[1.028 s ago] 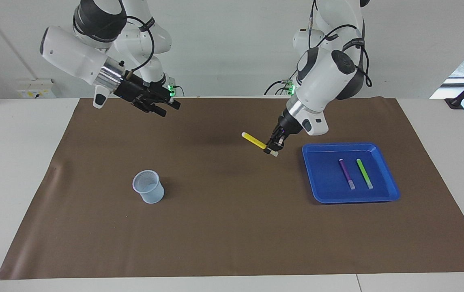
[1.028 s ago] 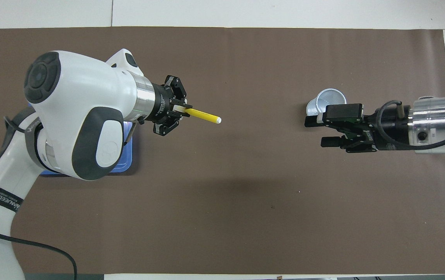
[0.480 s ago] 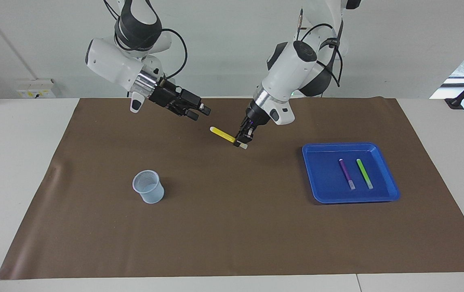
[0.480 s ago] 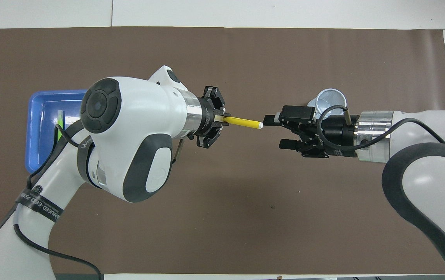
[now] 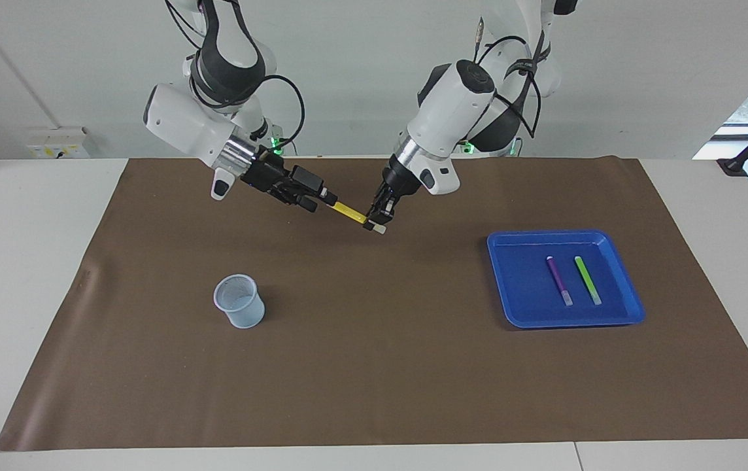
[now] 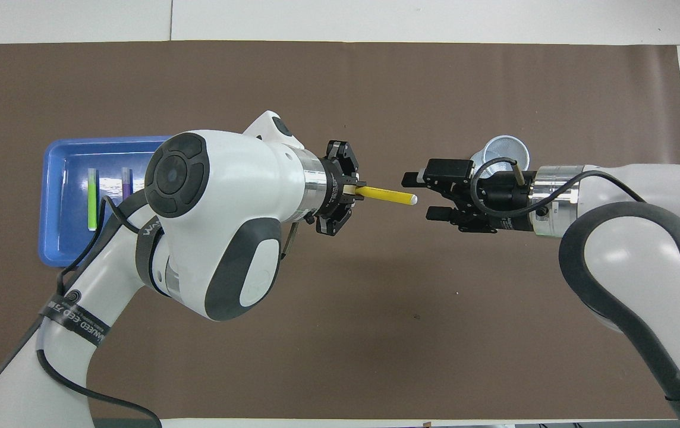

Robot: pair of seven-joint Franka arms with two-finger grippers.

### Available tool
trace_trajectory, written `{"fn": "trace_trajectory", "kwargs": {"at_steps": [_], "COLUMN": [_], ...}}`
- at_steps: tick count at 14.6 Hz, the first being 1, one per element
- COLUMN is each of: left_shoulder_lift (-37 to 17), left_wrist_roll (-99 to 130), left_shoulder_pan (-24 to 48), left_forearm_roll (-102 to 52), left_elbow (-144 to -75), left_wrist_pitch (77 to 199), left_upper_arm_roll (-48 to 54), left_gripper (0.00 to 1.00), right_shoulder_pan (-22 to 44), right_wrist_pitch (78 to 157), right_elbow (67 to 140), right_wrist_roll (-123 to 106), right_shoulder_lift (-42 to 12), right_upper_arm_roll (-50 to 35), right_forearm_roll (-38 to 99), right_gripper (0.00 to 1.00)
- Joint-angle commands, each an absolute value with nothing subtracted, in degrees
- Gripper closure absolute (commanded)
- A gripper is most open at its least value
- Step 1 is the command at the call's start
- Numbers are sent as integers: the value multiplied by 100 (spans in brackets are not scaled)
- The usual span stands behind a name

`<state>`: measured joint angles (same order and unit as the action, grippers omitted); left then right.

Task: Transfer and insert pens with both arms
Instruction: 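Lift the yellow pen with the left gripper while the right gripper approaches, then close the right gripper on the yellow pen tip, open the left gripper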

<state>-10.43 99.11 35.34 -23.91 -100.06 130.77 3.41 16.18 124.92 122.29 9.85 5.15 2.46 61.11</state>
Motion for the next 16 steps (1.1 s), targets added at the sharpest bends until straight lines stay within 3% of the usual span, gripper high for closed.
{"fn": "trace_trajectory", "kwargs": {"at_steps": [1, 7, 11, 15, 16], "left_shoulder_lift": [-1116, -1125, -1125, -1116, -1116], "left_wrist_roll": [10002, 10072, 10072, 10072, 10072], "left_shoulder_pan": [3682, 3700, 3700, 3700, 3700], "left_forearm_roll": [-2487, -2496, -2487, -2487, -2487], "left_elbow": [-9896, -9932, -9967, -9984, -9984], "left_wrist_pitch": [13183, 13359, 13421, 13421, 13412], "left_upper_arm_roll": [255, 255, 255, 255, 255], "left_gripper": [100, 100, 100, 100, 100], "right_shoulder_pan": [1626, 1635, 1626, 1626, 1626], "right_wrist_pitch": [12534, 12524, 12559, 12586, 12603], "right_elbow": [12191, 12190, 12173, 11980, 11962], "right_wrist_roll": [1054, 1090, 1081, 1107, 1107], "right_shoulder_lift": [527, 554, 536, 449, 431], "right_upper_arm_roll": [220, 80, 44, 44, 53], "right_forearm_roll": [6240, 6240, 6214, 6214, 6214], "right_gripper": [5, 5, 22, 23, 31]}}
